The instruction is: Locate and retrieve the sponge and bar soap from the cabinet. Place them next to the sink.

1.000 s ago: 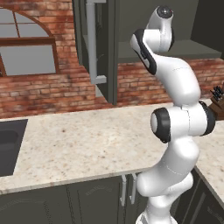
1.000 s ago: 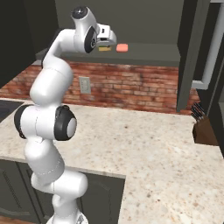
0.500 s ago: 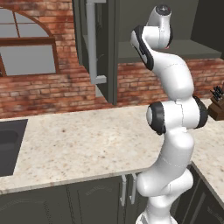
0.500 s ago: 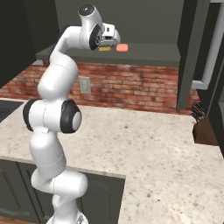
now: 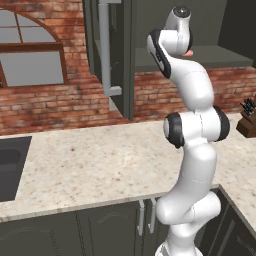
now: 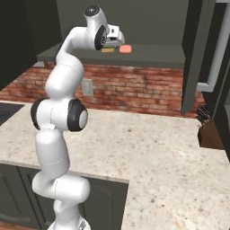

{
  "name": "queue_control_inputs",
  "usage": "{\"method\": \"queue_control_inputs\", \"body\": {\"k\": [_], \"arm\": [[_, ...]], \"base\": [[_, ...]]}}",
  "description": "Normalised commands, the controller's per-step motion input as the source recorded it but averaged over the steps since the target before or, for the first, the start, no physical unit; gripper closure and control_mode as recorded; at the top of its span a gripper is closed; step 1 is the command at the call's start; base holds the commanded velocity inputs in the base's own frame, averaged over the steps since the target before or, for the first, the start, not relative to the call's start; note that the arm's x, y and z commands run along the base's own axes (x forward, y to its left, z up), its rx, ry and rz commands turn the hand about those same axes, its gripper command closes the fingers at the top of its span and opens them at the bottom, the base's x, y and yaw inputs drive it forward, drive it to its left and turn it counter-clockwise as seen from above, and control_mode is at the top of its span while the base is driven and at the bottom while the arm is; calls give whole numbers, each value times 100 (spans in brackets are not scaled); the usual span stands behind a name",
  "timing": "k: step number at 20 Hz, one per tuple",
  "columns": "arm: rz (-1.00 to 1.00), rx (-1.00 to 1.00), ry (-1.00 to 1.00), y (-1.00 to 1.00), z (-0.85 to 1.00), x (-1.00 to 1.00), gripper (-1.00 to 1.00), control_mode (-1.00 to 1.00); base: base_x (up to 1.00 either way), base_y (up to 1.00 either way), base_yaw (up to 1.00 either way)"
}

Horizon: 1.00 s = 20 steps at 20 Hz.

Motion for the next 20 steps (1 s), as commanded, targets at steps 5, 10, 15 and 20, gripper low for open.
{"method": "queue_control_inputs", "body": {"k": [5, 10, 15, 20], "arm": [[0, 0, 2, 0, -7, 22, -100, -100], [0, 0, 2, 0, -2, 5, 100, -100], [1, 0, 2, 2, -8, 1, 100, -100], [1, 0, -3, 1, 0, -15, 100, -100]], "base": [[0, 0, 0], [0, 0, 0], [0, 0, 0], [0, 0, 0]]}}
